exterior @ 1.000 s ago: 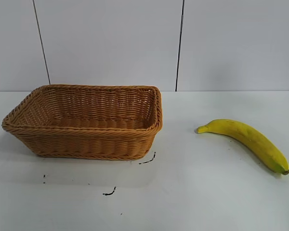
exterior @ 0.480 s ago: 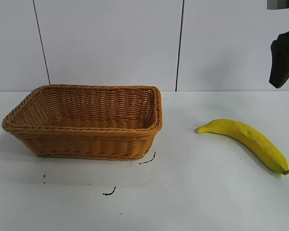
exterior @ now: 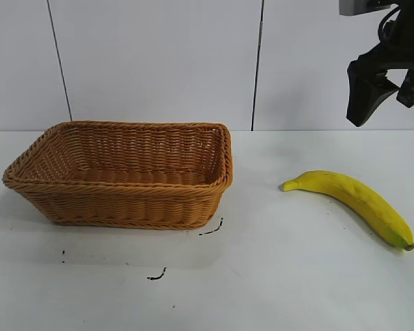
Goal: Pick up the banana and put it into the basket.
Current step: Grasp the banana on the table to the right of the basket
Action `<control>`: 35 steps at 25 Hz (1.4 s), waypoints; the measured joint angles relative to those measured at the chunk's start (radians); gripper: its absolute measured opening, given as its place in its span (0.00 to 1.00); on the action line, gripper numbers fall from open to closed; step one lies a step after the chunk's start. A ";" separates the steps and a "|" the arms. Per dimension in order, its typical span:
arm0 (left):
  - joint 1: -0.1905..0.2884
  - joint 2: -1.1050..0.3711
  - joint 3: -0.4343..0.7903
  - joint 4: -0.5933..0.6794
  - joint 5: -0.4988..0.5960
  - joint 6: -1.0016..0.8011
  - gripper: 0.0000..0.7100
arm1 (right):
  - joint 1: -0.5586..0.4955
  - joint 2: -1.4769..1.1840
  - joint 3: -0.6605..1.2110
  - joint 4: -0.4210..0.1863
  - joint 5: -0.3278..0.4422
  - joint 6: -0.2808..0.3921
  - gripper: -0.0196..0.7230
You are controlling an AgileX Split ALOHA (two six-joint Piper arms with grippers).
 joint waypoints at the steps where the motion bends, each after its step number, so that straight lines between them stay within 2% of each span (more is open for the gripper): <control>1: 0.000 0.000 0.000 0.000 0.000 0.000 0.98 | 0.000 0.024 0.000 0.000 -0.014 0.005 0.95; 9: 0.000 0.000 0.000 0.000 0.000 0.000 0.98 | 0.000 0.189 0.000 -0.001 -0.096 0.045 0.95; 19: 0.000 0.000 0.000 0.000 0.000 0.000 0.98 | 0.000 0.292 -0.001 -0.002 -0.124 0.050 0.95; 21: 0.000 0.000 0.000 0.000 0.000 0.000 0.98 | 0.000 0.293 -0.001 -0.002 -0.124 0.051 0.89; 22: 0.000 0.000 0.000 0.000 0.000 0.000 0.98 | 0.000 0.293 -0.001 -0.002 -0.124 0.053 0.81; 25: 0.000 0.000 0.000 0.000 0.000 0.000 0.98 | -0.001 0.293 -0.001 -0.005 -0.124 0.083 0.42; 26: 0.000 0.000 0.000 0.000 0.000 0.000 0.98 | -0.001 0.293 -0.001 -0.010 -0.124 0.093 0.45; 30: 0.000 0.000 0.000 0.000 0.000 0.000 0.98 | -0.001 0.286 -0.009 -0.028 -0.109 0.105 0.45; 32: 0.000 0.000 0.000 0.000 0.000 0.000 0.98 | -0.001 0.274 -0.038 -0.045 -0.072 0.105 0.45; 35: 0.000 0.000 0.000 0.000 0.000 0.000 0.98 | -0.001 0.251 -0.115 -0.062 0.033 0.105 0.45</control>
